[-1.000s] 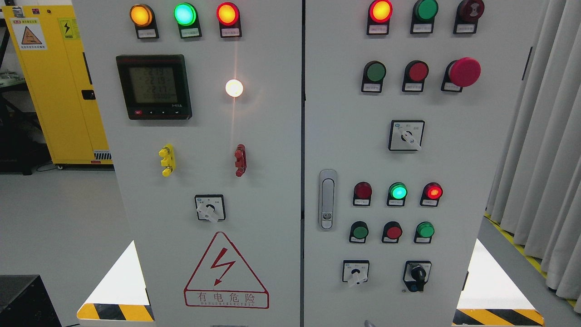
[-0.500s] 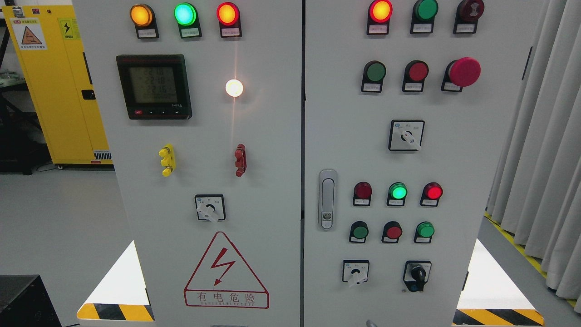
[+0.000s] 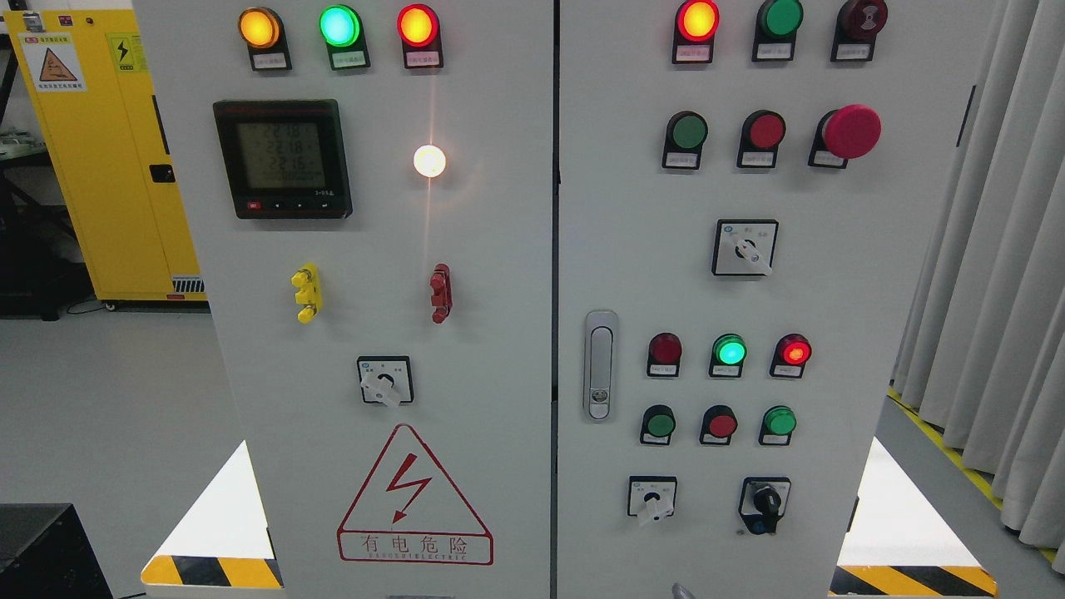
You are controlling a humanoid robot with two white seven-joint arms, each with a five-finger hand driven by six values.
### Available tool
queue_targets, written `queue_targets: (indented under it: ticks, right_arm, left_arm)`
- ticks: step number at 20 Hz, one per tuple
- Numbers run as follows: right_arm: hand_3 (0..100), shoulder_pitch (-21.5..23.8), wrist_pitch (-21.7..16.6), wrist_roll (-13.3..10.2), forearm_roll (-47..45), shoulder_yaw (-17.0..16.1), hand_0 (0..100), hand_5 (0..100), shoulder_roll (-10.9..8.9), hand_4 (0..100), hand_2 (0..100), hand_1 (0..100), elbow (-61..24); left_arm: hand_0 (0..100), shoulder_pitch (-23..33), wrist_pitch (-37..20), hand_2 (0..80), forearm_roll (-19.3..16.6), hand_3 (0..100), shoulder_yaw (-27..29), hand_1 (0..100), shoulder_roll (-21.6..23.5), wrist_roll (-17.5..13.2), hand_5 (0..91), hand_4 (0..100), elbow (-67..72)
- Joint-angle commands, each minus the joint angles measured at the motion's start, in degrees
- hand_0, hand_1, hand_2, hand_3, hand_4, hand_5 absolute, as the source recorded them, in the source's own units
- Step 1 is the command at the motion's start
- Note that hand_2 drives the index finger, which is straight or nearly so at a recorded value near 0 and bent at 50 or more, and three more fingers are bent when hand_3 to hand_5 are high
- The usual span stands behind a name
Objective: Press green start button
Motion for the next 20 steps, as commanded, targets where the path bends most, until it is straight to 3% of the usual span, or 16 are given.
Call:
queue_targets:
  ticks: [1,3,9,20]
  right_arm:
    - [84,-0.36,-0.49,-1.98,12.78,-0.96,51,97,-0.28,94,0,77,-1.26]
    - [89,-0.44,-0.58,-3.30,17.35,-2.18,53,100,-0.37,98,0,78,-1.43]
    - [97,-0.88,-1.72,-3.40,39.22,-7.11,55,100,-0.11,100,0,82,-3.81]
    - [100,-7.03,-1.02,-2.43,49.63,-9.13,67,100,-0.02,100,0,92,-3.98]
  left_arm:
    - [12,0.00,0.01,0.0,0.00,0,0.02,56,0.04,-0.05,0.0,0,0.00]
    - [12,0.00,0.01,0.0,0.00,0,0.02,56,0.04,-0.05,0.0,0,0.00]
    - [12,0.00,0.01,0.0,-0.09,0,-0.07,56,-0.05,-0.05,0.0,0,0.00]
    - [12,0.00,0.01,0.0,0.00,0,0.02,56,-0.05,-0.05,0.0,0,0.00]
